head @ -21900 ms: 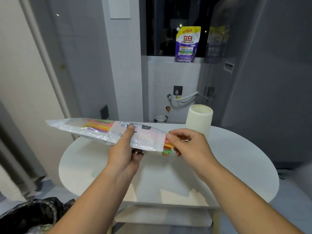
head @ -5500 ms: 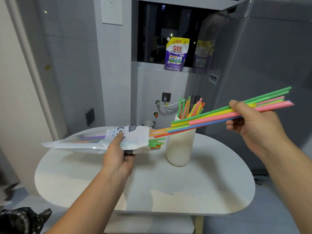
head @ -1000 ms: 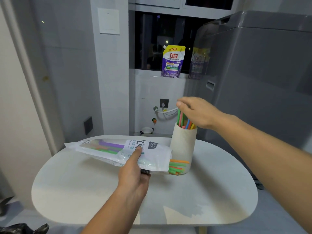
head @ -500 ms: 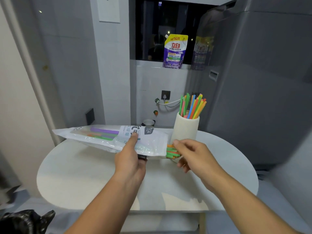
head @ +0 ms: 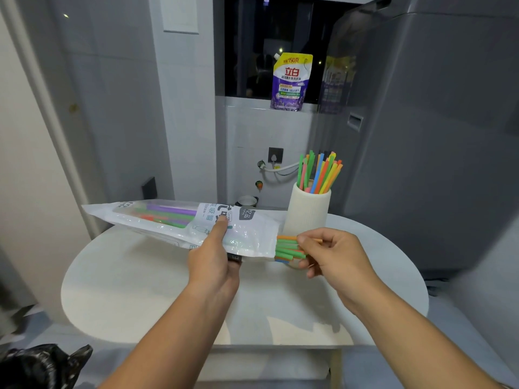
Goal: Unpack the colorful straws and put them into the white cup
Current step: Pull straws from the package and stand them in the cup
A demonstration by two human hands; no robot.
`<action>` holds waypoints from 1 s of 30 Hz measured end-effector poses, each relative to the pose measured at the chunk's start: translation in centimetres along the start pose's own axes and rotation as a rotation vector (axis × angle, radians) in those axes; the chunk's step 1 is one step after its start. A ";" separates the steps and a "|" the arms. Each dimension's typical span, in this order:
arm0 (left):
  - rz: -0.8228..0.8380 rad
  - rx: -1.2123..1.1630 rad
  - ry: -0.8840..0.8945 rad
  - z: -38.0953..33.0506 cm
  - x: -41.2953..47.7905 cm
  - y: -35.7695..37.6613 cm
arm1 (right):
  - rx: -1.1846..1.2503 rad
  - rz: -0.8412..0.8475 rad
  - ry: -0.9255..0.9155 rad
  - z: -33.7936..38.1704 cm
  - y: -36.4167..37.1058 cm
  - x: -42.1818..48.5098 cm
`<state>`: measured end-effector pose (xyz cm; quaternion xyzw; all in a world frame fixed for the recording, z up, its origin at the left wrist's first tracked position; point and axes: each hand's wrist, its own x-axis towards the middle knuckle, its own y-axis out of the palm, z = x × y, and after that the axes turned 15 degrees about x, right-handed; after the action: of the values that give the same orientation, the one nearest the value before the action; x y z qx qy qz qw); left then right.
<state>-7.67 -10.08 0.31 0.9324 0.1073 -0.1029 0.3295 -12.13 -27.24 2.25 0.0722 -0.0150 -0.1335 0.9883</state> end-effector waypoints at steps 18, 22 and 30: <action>0.009 -0.016 -0.016 0.2 0.0 -0.1 | -0.120 0.039 -0.076 0.7 -0.2 -0.4; -0.008 -0.019 -0.015 0.3 0.2 -0.2 | -0.186 0.143 -0.110 0.8 -0.5 -0.6; -0.008 -0.023 -0.031 0.3 0.4 -0.3 | -0.155 0.077 -0.125 1.2 -1.1 -0.1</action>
<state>-7.41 -10.06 -0.20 0.9265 0.1070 -0.1175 0.3412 -12.54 -28.45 3.29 -0.0133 -0.0690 -0.1004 0.9925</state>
